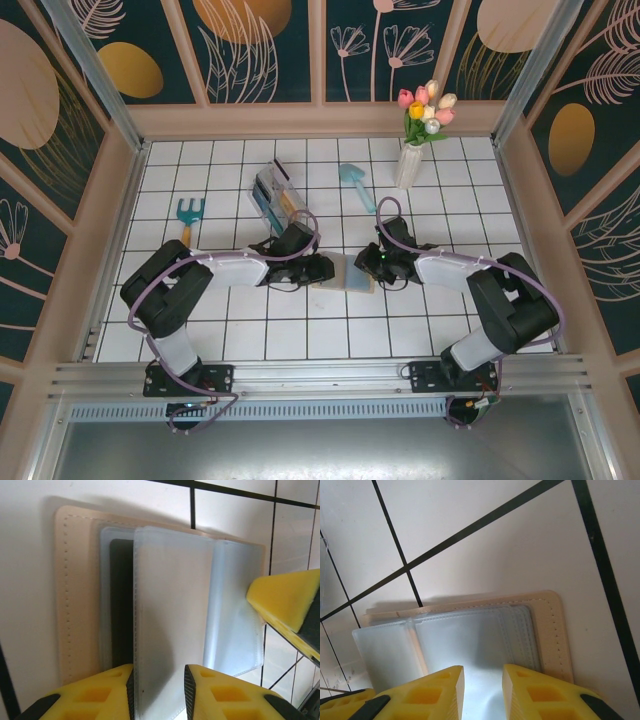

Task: Take the credit cards out of the card holder

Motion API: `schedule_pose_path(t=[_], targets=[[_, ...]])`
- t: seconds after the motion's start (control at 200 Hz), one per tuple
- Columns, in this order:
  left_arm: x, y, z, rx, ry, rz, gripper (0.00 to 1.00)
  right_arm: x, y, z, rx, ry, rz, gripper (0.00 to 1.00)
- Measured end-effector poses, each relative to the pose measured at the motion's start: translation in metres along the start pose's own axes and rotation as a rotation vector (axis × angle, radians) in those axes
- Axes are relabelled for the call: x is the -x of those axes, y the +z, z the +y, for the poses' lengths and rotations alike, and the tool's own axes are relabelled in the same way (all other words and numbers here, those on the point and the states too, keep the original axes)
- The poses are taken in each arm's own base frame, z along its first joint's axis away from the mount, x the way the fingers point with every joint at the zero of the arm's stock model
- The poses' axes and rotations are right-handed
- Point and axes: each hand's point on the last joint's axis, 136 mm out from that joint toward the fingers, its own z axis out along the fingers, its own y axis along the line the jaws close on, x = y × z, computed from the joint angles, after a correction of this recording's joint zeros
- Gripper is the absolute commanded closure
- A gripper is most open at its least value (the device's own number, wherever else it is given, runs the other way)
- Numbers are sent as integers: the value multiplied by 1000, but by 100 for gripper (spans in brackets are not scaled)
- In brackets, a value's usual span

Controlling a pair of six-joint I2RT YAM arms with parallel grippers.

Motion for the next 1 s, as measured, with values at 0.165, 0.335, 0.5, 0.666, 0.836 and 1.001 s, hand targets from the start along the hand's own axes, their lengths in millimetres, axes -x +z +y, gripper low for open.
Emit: schedule_pose_path(t=[0.165, 0.335, 0.5, 0.666, 0.836, 1.001], targets=[[0, -3, -7, -29, 11, 3, 67, 0, 0, 0, 0, 0, 0, 71], [1, -4, -22, -96, 31, 11, 65, 0, 0, 0, -2, 0, 0, 71], [2, -6, -43, -187, 54, 16, 65, 3, -7, 1, -10, -6, -22, 70], [-1, -5, -65, -245, 82, 29, 65, 13, -24, 11, 11, -34, -79, 70], [-1, 1, -76, -270, 98, 41, 65, 19, -29, 14, 29, -46, -94, 69], [-2, 7, -72, -262, 90, 46, 66, 20, -30, 14, 31, -43, -93, 69]])
